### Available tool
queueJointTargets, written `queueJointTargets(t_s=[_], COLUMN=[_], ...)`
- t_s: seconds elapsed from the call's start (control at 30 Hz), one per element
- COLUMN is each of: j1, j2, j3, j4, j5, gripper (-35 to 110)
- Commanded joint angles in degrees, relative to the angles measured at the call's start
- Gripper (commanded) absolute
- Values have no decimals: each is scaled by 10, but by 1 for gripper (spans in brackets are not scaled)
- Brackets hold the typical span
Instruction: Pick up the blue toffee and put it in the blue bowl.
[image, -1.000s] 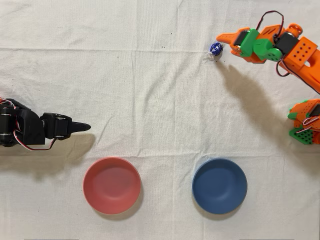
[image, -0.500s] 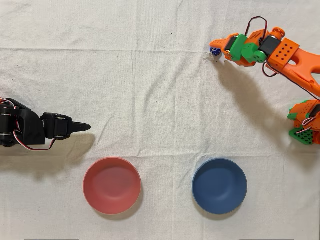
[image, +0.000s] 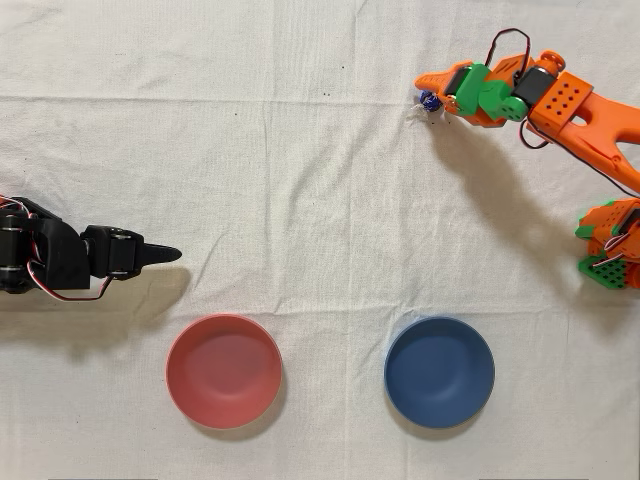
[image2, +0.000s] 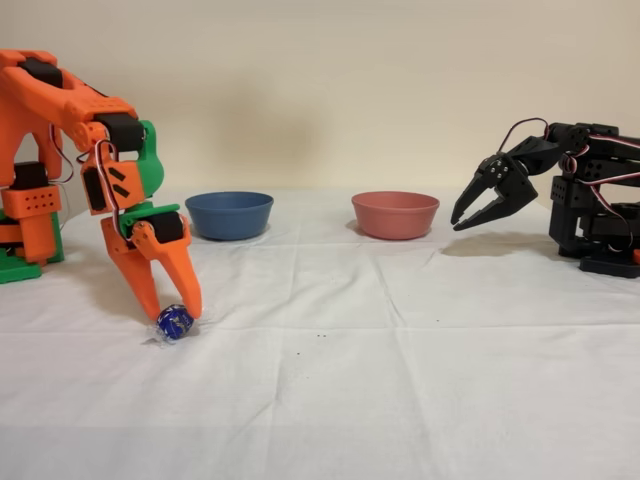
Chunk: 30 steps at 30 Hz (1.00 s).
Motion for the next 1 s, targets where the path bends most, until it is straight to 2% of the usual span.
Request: queueJointTargets(t_s=[0.0,0.53,0.77,0.97], j1=[3,-4,-3,-3], j2=[16,-3,13,33], j3=[-33,-34,-13,7], j4=[0,-22,-28,-36], j5=[-3,-14,-14,-16], gripper=[37,32,19,16])
